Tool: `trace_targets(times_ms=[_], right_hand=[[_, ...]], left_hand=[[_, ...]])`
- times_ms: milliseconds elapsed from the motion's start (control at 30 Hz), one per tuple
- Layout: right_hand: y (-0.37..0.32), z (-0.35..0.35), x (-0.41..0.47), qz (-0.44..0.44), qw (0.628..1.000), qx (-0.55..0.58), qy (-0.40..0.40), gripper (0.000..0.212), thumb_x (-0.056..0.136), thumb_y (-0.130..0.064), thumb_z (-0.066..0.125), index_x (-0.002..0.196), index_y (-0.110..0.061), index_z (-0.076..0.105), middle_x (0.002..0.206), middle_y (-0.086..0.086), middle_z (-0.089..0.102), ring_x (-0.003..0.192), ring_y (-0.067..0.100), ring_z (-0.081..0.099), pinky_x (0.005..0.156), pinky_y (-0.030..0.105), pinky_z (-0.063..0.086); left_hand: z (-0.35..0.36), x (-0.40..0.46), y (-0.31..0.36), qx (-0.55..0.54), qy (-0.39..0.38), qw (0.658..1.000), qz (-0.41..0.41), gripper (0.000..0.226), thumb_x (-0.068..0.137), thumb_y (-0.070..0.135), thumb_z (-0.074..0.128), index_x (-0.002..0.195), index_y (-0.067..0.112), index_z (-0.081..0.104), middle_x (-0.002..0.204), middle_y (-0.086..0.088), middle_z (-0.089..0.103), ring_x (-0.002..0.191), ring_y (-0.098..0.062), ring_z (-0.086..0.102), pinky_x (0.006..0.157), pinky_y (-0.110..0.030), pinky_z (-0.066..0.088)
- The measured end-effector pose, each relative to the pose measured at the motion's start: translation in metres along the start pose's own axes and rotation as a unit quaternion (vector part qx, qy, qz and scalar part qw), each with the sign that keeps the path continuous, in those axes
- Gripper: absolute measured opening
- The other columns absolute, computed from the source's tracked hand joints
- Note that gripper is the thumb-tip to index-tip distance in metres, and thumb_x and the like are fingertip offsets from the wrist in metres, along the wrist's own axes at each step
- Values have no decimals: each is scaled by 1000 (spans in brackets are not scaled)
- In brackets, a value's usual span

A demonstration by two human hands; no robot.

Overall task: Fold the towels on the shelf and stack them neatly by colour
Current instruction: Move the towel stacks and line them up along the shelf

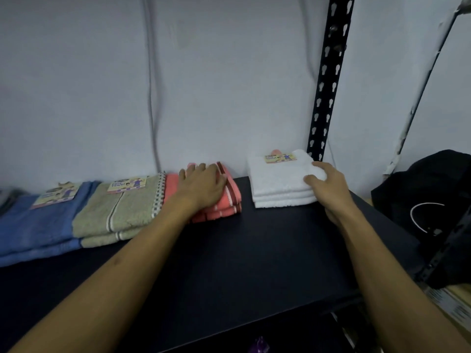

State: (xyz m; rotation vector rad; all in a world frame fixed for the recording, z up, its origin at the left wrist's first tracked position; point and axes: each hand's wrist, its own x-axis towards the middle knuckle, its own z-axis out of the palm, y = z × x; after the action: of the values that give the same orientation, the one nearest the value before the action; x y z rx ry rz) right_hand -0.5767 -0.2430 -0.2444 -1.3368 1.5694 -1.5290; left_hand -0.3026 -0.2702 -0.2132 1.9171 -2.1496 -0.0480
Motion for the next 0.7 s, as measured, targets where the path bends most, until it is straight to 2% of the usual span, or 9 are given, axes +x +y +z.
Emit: trace_targets(times_ms=[133, 300, 400, 467, 533, 633, 700], right_hand=[[3, 6, -5, -2, 999, 32, -43, 38, 92, -7, 60, 127, -21, 59, 123, -2, 62, 112, 16, 60, 98, 33, 49], [3, 8, -5, 6, 993, 61, -96, 39, 92, -2, 57, 122, -27, 55, 120, -5, 60, 114, 17, 59, 102, 36, 48], [2, 7, -1, 19, 997, 35, -60, 40, 91, -10, 58, 129, -23, 57, 122, -5, 61, 111, 15, 59, 99, 33, 48], [-3, 8, 8, 44, 998, 25, -35, 41, 90, -27, 64, 130, -20, 59, 123, -5, 62, 112, 15, 59, 98, 33, 47], [-8, 9, 22, 87, 994, 47, -44, 44, 85, -40, 70, 123, -18, 65, 121, -1, 66, 113, 20, 62, 101, 39, 50], [-11, 12, 36, 158, 976, 106, -108, 32, 88, -33, 72, 117, -18, 70, 111, 6, 74, 104, 25, 69, 95, 42, 55], [-10, 16, 38, 139, 974, 86, -157, 30, 91, -20, 68, 121, -19, 69, 108, 6, 75, 100, 25, 71, 86, 39, 57]], left_hand=[[10, -3, -8, -14, -4, 1000, 6, 58, 104, 50, 19, 148, 20, 41, 152, -11, 45, 143, -35, 36, 119, -59, 23], [10, -5, -8, -12, -11, 1000, 4, 58, 105, 49, 19, 153, 20, 34, 159, -11, 36, 148, -35, 28, 121, -57, 18], [11, -6, -9, -7, -12, 1000, 14, 59, 105, 49, 18, 155, 20, 30, 162, -11, 32, 150, -35, 24, 122, -56, 15], [13, -7, -10, -3, -9, 1000, 17, 60, 105, 49, 17, 156, 20, 29, 162, -11, 31, 151, -34, 23, 123, -56, 15], [13, -8, -11, 0, -5, 1000, 21, 60, 105, 49, 16, 157, 20, 28, 163, -10, 29, 152, -34, 21, 123, -56, 14], [15, -10, -10, 3, -5, 1000, 28, 60, 106, 49, 15, 159, 21, 25, 166, -9, 23, 154, -32, 16, 125, -54, 9], [16, -11, -9, 6, 3, 1000, 30, 60, 106, 49, 15, 159, 22, 24, 167, -8, 21, 155, -30, 14, 125, -52, 7]])
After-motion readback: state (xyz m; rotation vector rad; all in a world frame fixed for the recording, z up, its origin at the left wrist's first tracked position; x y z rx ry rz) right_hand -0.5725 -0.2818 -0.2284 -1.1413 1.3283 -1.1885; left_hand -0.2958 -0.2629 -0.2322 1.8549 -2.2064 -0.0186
